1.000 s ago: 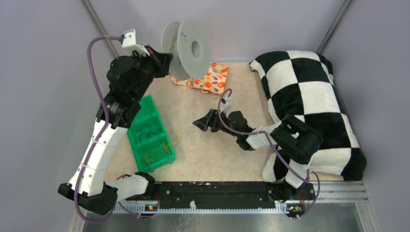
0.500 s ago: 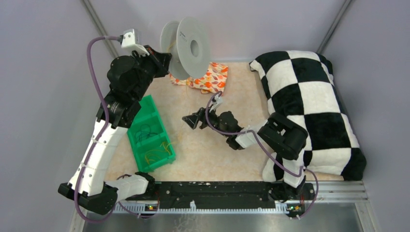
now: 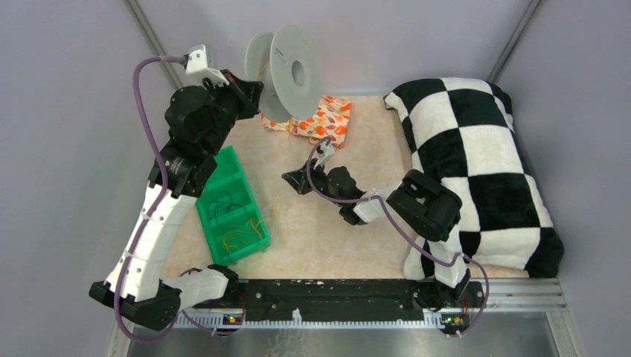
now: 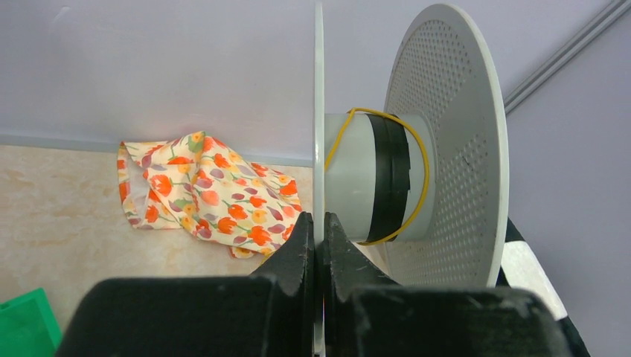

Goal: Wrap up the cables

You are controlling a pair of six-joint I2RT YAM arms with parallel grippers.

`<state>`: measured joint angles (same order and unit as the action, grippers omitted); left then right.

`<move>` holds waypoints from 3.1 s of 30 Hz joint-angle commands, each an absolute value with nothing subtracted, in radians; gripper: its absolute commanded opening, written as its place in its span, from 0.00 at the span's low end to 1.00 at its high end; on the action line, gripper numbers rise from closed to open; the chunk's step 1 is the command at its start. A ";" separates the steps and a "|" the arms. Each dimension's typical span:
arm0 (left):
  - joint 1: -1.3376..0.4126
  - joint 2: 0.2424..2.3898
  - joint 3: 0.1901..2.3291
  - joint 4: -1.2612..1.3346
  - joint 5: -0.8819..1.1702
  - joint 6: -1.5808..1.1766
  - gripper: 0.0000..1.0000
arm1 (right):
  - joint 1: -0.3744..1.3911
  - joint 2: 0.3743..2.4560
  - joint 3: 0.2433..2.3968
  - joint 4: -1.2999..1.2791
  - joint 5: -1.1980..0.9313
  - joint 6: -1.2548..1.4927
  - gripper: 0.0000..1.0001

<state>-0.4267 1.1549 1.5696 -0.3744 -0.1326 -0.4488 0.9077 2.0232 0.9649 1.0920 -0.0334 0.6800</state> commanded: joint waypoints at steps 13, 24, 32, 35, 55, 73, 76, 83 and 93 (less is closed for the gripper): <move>-0.425 1.094 1.444 -0.204 -0.326 -0.553 0.00 | 0.921 1.588 0.637 0.734 0.072 0.454 0.00; -0.423 1.140 1.300 -0.097 -0.387 -0.656 0.00 | 0.999 1.329 0.718 0.285 -0.031 0.278 0.00; -0.424 1.173 1.225 -0.021 -0.346 -0.677 0.00 | 1.057 1.245 0.841 0.016 -0.067 0.249 0.00; -0.424 1.172 1.201 -0.009 -0.324 -0.665 0.00 | 1.062 1.252 0.910 -0.062 -0.100 0.257 0.00; -0.434 1.150 1.107 0.026 -0.429 -0.685 0.00 | 1.109 1.325 1.205 -0.221 -0.336 0.229 0.00; -0.461 1.175 1.114 0.029 -0.495 -0.669 0.00 | 1.136 1.337 1.250 -0.209 -0.373 0.243 0.00; -0.483 1.184 1.127 0.045 -0.464 -0.592 0.00 | 1.137 1.335 1.261 -0.218 -0.373 0.227 0.00; -0.515 1.281 1.271 -0.085 -0.292 -0.308 0.00 | 1.063 1.316 1.303 -0.282 -0.332 0.057 0.00; -0.515 1.249 1.282 -0.233 0.171 0.056 0.00 | 0.808 1.310 1.424 -0.403 -0.692 -0.089 0.00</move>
